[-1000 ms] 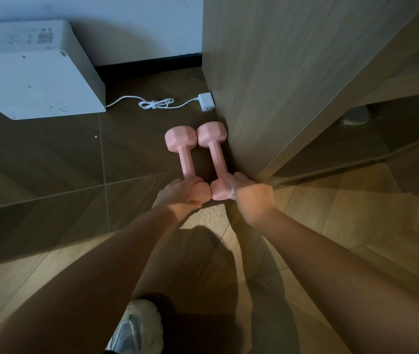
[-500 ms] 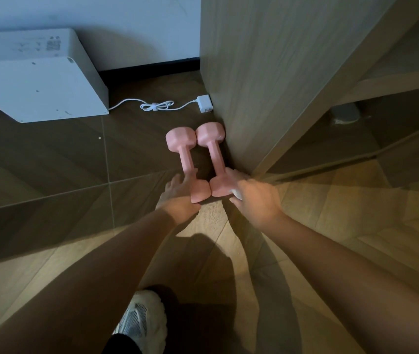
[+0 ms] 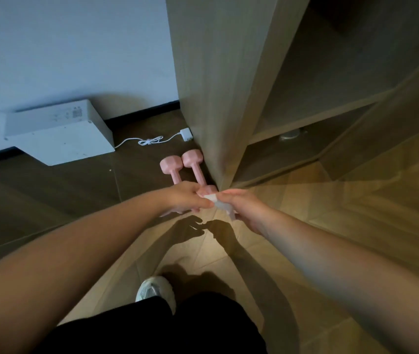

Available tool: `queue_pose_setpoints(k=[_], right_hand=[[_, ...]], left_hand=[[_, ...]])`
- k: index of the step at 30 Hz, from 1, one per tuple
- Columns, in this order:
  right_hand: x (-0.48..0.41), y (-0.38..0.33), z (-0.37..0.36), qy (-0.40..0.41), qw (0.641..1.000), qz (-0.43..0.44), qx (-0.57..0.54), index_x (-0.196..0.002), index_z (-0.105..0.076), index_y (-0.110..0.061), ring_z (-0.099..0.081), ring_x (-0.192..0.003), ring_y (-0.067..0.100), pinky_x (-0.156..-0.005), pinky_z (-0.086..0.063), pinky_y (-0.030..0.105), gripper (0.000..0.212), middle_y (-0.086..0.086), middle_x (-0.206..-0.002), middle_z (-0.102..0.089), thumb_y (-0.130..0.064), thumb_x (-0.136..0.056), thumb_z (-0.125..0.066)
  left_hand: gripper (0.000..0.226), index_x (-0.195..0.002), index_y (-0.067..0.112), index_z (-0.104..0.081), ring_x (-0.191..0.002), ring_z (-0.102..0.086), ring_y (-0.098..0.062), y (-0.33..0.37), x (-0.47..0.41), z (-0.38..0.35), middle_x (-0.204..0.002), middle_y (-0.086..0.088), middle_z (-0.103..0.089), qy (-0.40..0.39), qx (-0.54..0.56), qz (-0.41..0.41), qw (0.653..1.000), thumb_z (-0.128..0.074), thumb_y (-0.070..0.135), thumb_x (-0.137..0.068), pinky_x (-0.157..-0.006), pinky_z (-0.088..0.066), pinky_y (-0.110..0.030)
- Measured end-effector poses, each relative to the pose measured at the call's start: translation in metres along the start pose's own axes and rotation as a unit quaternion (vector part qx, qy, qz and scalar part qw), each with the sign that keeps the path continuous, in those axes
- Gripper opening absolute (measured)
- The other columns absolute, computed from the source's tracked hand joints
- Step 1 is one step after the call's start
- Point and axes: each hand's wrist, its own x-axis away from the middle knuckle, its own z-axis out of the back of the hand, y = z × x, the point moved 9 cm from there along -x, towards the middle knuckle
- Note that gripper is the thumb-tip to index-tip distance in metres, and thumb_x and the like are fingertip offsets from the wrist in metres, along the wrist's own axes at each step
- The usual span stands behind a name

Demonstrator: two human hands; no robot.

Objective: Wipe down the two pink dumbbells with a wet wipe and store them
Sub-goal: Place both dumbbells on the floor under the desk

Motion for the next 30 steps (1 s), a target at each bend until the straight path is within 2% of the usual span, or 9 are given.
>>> queue_pose_setpoints(k=[3,5,7,10,12,16,21,27,30], right_hand=[[0.04,-0.029,0.007,0.02,0.999,0.011,-0.021,-0.109,-0.069,-0.026,-0.058,-0.097,0.015,-0.075,-0.048,0.028,0.017,-0.005,-0.104,-0.064,-0.033,-0.094,-0.064],[0.07,-0.047,0.014,0.032,0.999,0.016,-0.036,-0.112,-0.07,-0.023,-0.06,-0.092,0.014,-0.066,-0.047,0.024,0.02,-0.007,-0.099,-0.065,-0.032,-0.095,-0.064],[0.103,-0.063,0.019,0.033,0.998,0.011,-0.042,-0.115,-0.07,-0.02,-0.063,-0.098,0.02,-0.066,-0.05,0.026,0.024,-0.001,-0.106,-0.066,-0.031,-0.094,-0.064],[0.161,-0.083,0.025,0.022,0.999,-0.019,-0.043,-0.107,-0.068,-0.022,-0.065,-0.101,0.021,-0.065,-0.054,0.025,0.019,0.002,-0.109,-0.067,-0.03,-0.09,-0.07],[0.205,-0.093,0.027,0.004,0.998,-0.048,-0.044,-0.107,-0.066,-0.022,-0.066,-0.1,0.02,-0.073,-0.059,0.029,0.021,0.002,-0.108,-0.068,-0.027,-0.088,-0.072],[0.303,-0.122,0.034,0.006,0.997,-0.068,-0.038,-0.117,-0.064,-0.016,-0.065,-0.106,0.023,-0.09,-0.057,0.038,0.028,0.007,-0.114,-0.068,-0.023,-0.091,-0.069],[0.421,-0.169,0.027,0.026,0.999,-0.04,-0.012,-0.108,-0.068,-0.015,-0.066,-0.103,0.031,-0.086,-0.056,0.04,0.017,0.014,-0.111,-0.069,-0.025,-0.095,-0.065],[0.52,-0.2,-0.034,0.008,1.0,0.006,0.021,-0.085,-0.069,-0.013,-0.062,-0.086,0.024,-0.076,-0.052,0.034,0.014,0.01,-0.091,-0.067,-0.02,-0.095,-0.063],[0.558,-0.204,-0.088,-0.013,0.999,0.029,0.013,-0.073,-0.063,-0.013,-0.058,-0.076,0.018,-0.072,-0.049,0.032,0.022,0.003,-0.075,-0.061,-0.017,-0.095,-0.063]], left_hand=[[0.029,-0.123,0.016,-0.061,-0.103,-0.065,-0.015,0.022,0.036,0.003,-0.112,-0.006,-0.066,0.032,0.102,0.009,0.994,-0.065,0.028,-0.097,-0.097,-0.052,-0.039],[0.014,-0.1,0.01,-0.067,-0.079,-0.062,-0.009,0.036,0.063,0.012,-0.092,-0.005,-0.066,0.075,0.14,0.012,0.987,-0.067,0.024,-0.095,-0.08,-0.05,-0.031],[0.014,-0.088,0.01,-0.069,-0.075,-0.059,-0.01,0.048,0.096,0.021,-0.087,-0.006,-0.065,0.116,0.173,0.025,0.978,-0.068,0.022,-0.094,-0.073,-0.046,-0.028],[0.012,-0.092,0.01,-0.071,-0.097,-0.063,-0.021,0.075,0.153,0.027,-0.102,-0.011,-0.069,0.142,0.211,0.039,0.966,-0.067,0.021,-0.094,-0.088,-0.053,-0.034],[0.013,-0.086,0.011,-0.066,-0.099,-0.065,-0.023,0.097,0.196,0.027,-0.106,-0.013,-0.069,0.138,0.234,0.04,0.962,-0.064,0.019,-0.096,-0.092,-0.054,-0.036],[0.012,-0.091,0.007,-0.062,-0.079,-0.066,-0.016,0.137,0.296,0.024,-0.094,-0.014,-0.068,0.125,0.274,0.037,0.953,-0.06,0.015,-0.099,-0.068,-0.057,-0.021],[0.015,-0.089,0.01,-0.059,-0.07,-0.067,-0.012,0.163,0.415,0.016,-0.09,-0.011,-0.07,0.145,0.306,0.053,0.94,-0.057,0.018,-0.102,-0.062,-0.057,-0.02],[0.015,-0.09,0.008,-0.059,-0.082,-0.067,-0.029,0.139,0.528,0.019,-0.097,-0.021,-0.069,0.269,0.27,0.051,0.923,-0.055,0.018,-0.099,-0.083,-0.058,-0.046],[0.013,-0.088,0.012,-0.058,-0.074,-0.066,-0.023,0.105,0.588,0.026,-0.085,-0.007,-0.066,0.321,0.279,0.021,0.905,-0.056,0.018,-0.099,-0.064,-0.057,-0.032]])
